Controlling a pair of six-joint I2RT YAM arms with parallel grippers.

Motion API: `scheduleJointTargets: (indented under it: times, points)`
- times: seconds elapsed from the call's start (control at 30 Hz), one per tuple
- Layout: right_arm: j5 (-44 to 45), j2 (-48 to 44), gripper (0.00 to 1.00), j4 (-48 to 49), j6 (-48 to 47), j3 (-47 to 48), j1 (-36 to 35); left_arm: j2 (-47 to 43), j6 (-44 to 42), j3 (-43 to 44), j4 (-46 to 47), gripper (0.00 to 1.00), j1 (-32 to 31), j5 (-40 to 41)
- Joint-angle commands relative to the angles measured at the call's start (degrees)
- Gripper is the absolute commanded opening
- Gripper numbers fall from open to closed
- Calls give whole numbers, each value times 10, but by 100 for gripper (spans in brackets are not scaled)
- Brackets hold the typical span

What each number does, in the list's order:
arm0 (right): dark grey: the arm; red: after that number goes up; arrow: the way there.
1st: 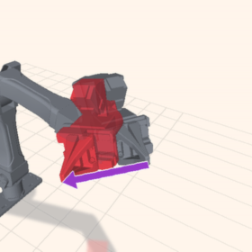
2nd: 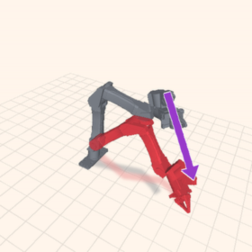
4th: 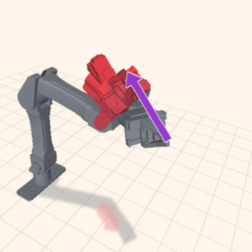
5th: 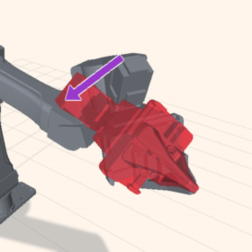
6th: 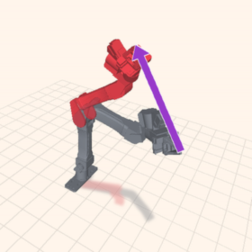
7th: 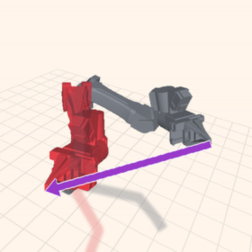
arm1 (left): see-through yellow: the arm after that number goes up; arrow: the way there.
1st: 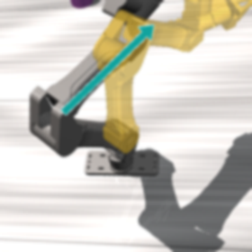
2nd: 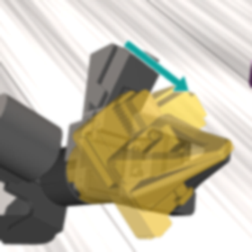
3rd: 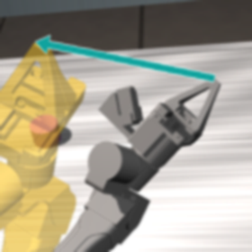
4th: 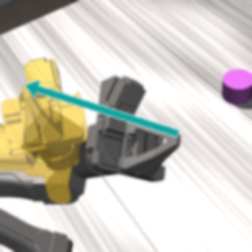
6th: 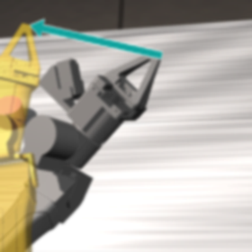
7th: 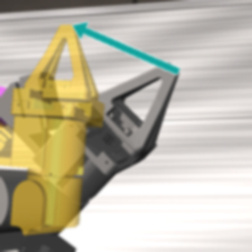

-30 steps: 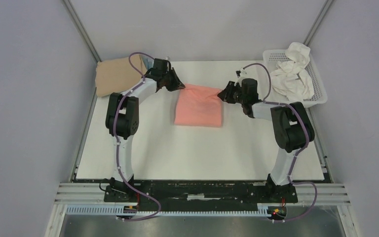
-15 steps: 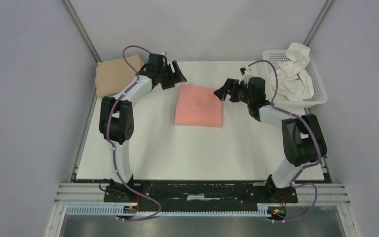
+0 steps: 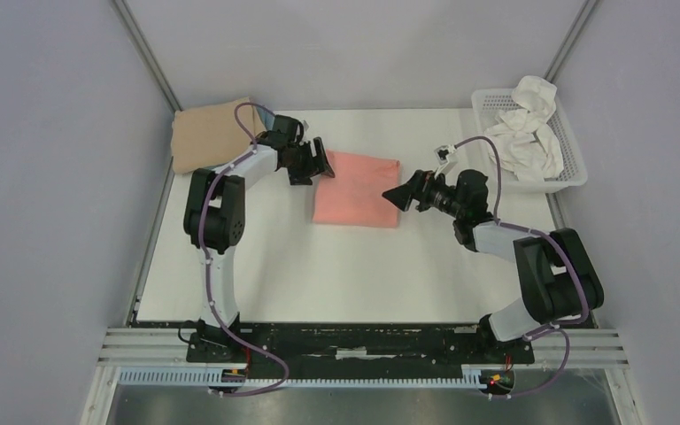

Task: Fold and stack the t-shirts
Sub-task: Put the neatly folded tshirt into the corner of the board with the left arm

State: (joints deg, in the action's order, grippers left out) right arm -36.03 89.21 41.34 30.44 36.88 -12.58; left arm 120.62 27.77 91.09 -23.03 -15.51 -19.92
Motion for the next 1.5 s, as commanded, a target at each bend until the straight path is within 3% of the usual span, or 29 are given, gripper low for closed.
scheduleJointTargets:
  times: [0.0,0.07,0.23,0.43,0.5,0.6,0.63,0.8,1.03,1.23,1.47]
  points:
    - [17,-71,98,20,-18,-62,-1,42,-30,26,-29,82,-9,-5]
    - [65,-108,98,-26,-40,-85,-1,46,-23,24,-51,76,-20,21]
    - [186,-209,98,-115,-91,-135,-1,33,-13,-8,-64,71,-56,108]
    - [260,-308,98,-182,-125,-168,0,38,26,-27,-55,51,-83,187]
    - [279,-336,98,-195,-132,-180,0,46,29,-25,-55,37,-95,196]
    - [302,-368,98,-201,-139,-195,-1,50,24,-16,-68,5,-116,247]
    - [308,-374,98,-204,-139,-198,0,50,19,-8,-82,2,-122,271]
    - [322,-393,98,-204,-143,-211,0,25,-20,23,-102,2,-127,395]
    - [351,-404,98,-172,-130,-239,-1,12,-141,76,-79,2,-119,612]
    - [376,-419,98,-150,-121,-259,0,2,-266,87,1,2,-93,642]
    - [378,-427,98,-117,-112,-280,-1,-5,-334,127,39,2,-61,622]
